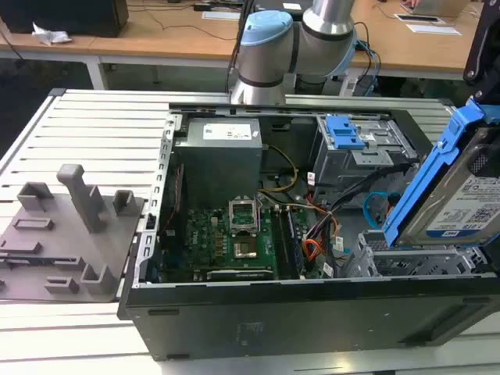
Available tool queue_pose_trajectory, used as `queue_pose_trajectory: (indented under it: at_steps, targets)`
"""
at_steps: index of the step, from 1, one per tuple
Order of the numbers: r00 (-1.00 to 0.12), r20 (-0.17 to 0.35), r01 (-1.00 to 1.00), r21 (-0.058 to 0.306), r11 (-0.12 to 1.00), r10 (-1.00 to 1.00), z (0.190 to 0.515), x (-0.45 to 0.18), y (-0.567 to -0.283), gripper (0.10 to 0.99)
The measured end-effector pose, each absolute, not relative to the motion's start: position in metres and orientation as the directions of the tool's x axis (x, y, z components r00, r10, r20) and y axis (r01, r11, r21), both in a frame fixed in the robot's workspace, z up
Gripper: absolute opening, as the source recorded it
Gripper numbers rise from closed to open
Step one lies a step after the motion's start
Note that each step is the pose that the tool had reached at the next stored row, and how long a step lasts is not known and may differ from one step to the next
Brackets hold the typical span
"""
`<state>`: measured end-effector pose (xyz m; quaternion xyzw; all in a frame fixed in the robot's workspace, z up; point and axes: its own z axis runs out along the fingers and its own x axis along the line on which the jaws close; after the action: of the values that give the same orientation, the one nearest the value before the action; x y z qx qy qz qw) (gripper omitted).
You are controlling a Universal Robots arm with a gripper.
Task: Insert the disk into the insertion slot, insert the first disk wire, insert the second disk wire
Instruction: 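Insert the disk into the insertion slot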
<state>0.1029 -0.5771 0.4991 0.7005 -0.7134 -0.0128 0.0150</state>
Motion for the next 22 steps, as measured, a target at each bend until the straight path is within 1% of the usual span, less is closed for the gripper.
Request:
queue_pose_trajectory:
  at_steps: [22]
  targets:
    - [-0.018, 0.003, -0.999, 0.039, 0.018, -1.0, 0.474, 0.103, -0.577, 0.365]
